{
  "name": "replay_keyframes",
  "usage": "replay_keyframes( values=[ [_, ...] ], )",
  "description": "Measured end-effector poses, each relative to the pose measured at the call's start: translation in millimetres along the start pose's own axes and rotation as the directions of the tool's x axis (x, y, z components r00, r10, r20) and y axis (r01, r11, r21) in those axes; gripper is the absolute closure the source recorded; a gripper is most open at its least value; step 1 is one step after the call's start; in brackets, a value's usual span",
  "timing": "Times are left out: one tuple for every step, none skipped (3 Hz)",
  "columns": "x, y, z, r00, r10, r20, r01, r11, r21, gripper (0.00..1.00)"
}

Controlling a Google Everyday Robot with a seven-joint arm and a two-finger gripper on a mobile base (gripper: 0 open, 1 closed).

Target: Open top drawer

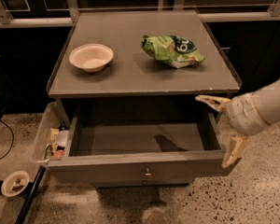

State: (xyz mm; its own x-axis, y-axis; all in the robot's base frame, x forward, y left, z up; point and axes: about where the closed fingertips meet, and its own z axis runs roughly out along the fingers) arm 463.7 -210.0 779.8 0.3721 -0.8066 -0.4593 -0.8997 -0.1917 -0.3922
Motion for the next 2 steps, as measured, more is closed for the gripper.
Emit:
replay_keyframes(
  values=[
    [-7,-43,-34,1.000,-0.025,0.015,0.025,0.9997,0.008,0.00],
    [-12,-64,-56,0.999,-0.053,0.002,0.053,0.9970,0.057,0.00]
  ],
)
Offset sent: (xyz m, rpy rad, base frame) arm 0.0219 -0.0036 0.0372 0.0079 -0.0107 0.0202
